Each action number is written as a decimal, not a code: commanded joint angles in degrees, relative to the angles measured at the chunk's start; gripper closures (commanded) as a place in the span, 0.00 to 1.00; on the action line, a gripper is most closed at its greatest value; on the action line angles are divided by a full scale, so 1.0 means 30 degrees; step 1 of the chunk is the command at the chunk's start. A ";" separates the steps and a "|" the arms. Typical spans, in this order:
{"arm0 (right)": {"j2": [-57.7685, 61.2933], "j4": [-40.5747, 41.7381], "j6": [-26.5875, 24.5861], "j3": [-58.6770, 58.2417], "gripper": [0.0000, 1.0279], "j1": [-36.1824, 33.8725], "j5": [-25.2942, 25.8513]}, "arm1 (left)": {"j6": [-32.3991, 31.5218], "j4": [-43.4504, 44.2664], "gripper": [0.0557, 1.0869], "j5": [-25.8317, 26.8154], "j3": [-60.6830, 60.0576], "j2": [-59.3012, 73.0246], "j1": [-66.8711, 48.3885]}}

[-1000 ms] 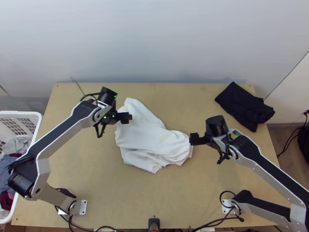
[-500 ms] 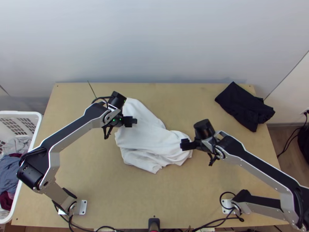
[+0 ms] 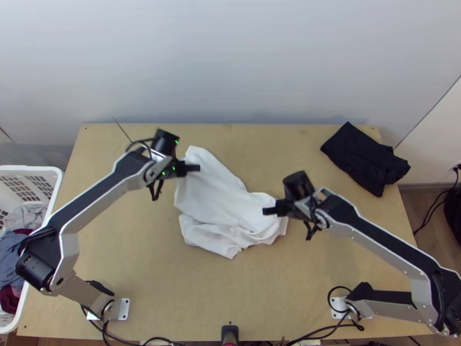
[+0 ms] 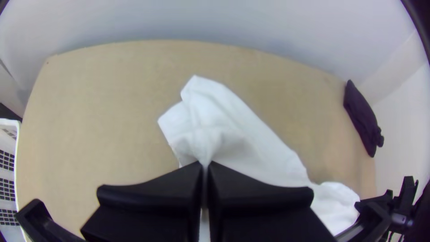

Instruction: Fold the t-shirt

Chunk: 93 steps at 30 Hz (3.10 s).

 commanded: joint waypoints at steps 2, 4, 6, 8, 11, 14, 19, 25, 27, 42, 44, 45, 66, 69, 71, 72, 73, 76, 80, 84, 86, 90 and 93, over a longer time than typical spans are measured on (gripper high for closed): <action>-0.0238 -0.1751 -0.1283 0.4619 0.97 -0.1709 0.0279 | 0.0573 -0.0156 0.96 -0.0843 0.3998 -0.1065 0.1152; -0.0033 -0.2425 -0.1576 0.6377 0.97 -0.2061 0.0396 | 0.0866 -0.0303 0.96 -0.1311 0.5551 -0.1183 0.1299; 0.0114 -0.2835 -0.1693 0.7754 0.97 -0.2236 0.0572 | 0.0924 -0.0537 0.96 -0.1546 0.7192 -0.1212 0.1504; 0.0114 -0.2923 -0.1957 0.8779 0.97 -0.2324 0.1099 | 0.0924 -0.0772 0.96 -0.1926 0.8861 -0.1241 0.1592; 0.0026 -0.2923 -0.2601 1.0244 0.97 -0.2149 0.2242 | 0.1247 -0.0859 0.96 -0.2454 1.1381 -0.1241 0.1680; -0.0033 -0.2865 -0.3597 1.1855 0.97 -0.1563 0.3883 | 0.1657 -0.0772 0.96 -0.2952 1.3637 -0.1271 0.1562; -0.0150 -0.2044 -0.5882 1.4345 0.97 -0.0332 0.7105 | 0.3708 0.0137 0.96 -0.4739 1.5717 -0.1827 0.0566; -0.1205 0.1120 -0.9310 1.4463 0.97 0.0723 1.0299 | 0.5788 0.2510 0.96 -0.5969 1.5863 -0.3614 -0.0664; -0.1586 0.2321 -1.0277 1.4345 0.97 0.0781 1.1178 | 0.6374 0.3330 0.96 -0.6262 1.5951 -0.4142 -0.0781; -0.3900 0.5983 -1.3763 1.1328 0.97 0.2070 1.3785 | 0.6666 0.2422 0.96 -0.6936 1.2904 -0.6954 -0.1953; -0.3871 0.4987 -1.2855 1.0654 0.97 0.2070 1.3580 | 0.5524 0.2422 0.96 -0.6614 1.0854 -0.7335 -0.1485; -0.3929 0.4987 -1.2357 1.0127 0.97 0.2041 1.3580 | 0.4850 0.2598 0.96 -0.6233 0.9740 -0.7569 -0.1016; 0.4244 0.1823 -0.1429 0.6406 0.97 -0.4434 0.4498 | -0.0482 0.5791 0.96 -0.0462 -0.3267 -0.4786 0.6806; 0.5533 0.1793 -0.0433 0.7021 0.97 -0.4492 0.3707 | -0.0834 0.6025 0.96 0.0007 -0.3414 -0.3702 0.7217; 0.6178 0.1823 0.0124 0.7285 0.97 -0.4492 0.3179 | -0.1068 0.6318 0.96 0.0066 -0.3414 -0.3146 0.7246; 0.6471 0.1823 0.0299 0.7373 0.97 -0.4522 0.3092 | -0.1156 0.6611 0.96 0.0066 -0.3414 -0.2853 0.7246; 0.6793 0.1823 0.0417 0.7490 0.97 -0.4522 0.3004 | -0.1273 0.6934 0.96 0.0036 -0.3414 -0.2560 0.7246; 0.7643 0.1823 0.0739 0.7929 0.97 -0.4668 0.2886 | -0.1332 0.7754 0.96 0.0007 -0.2974 -0.1476 0.7305; 0.7994 0.1823 0.1002 0.8340 0.97 -0.4697 0.2769 | -0.1947 0.7637 0.79 0.0036 -0.1480 -0.0245 0.7744; 0.8053 0.1735 0.1442 0.8808 0.69 -0.4609 0.2769 | -0.2035 0.6641 0.42 0.0505 -0.0279 0.0311 0.7773; 0.8024 0.1501 0.1735 0.8926 0.37 -0.4609 0.2769 | -0.2533 0.5586 0.21 0.1238 0.0102 0.0224 0.7685; 0.7994 0.0768 0.1676 0.9365 0.06 -0.4815 0.2711 | -0.2884 0.2744 0.09 0.2907 0.1010 -0.0216 0.7363; 0.7789 0.0622 0.1559 0.9365 0.04 -0.4902 0.2711 | -0.2796 0.1982 0.09 0.3552 0.0746 -0.1241 0.6982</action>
